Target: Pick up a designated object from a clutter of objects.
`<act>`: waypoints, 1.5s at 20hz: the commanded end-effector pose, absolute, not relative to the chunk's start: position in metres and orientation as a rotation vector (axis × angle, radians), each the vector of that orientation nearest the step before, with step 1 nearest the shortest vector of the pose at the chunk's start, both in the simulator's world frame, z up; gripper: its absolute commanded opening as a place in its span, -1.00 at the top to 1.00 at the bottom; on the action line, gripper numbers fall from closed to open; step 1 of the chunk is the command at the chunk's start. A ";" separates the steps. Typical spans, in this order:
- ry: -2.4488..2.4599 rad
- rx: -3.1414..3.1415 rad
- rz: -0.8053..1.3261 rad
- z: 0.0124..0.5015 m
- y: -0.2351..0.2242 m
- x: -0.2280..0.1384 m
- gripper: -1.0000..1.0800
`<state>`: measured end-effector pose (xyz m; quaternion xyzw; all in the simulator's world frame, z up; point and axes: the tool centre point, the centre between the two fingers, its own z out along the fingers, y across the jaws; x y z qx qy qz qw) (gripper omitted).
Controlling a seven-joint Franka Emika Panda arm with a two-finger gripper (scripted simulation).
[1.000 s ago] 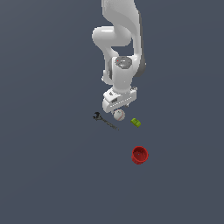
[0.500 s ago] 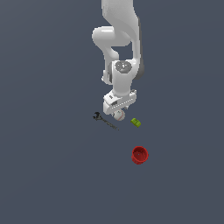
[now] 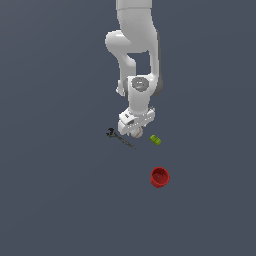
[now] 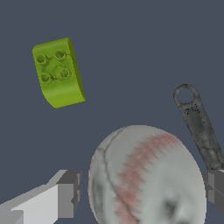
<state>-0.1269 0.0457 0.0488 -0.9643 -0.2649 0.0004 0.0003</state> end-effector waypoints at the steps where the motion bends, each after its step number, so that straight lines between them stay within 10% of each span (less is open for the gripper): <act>1: -0.832 -3.029 0.000 0.047 0.046 -0.126 -0.92; 4: -0.832 -3.029 0.000 0.048 0.046 -0.126 -0.92; 5: -0.832 -3.029 0.000 0.048 0.046 -0.126 1.00; 30: -0.833 -3.029 0.001 0.093 0.040 -0.123 1.00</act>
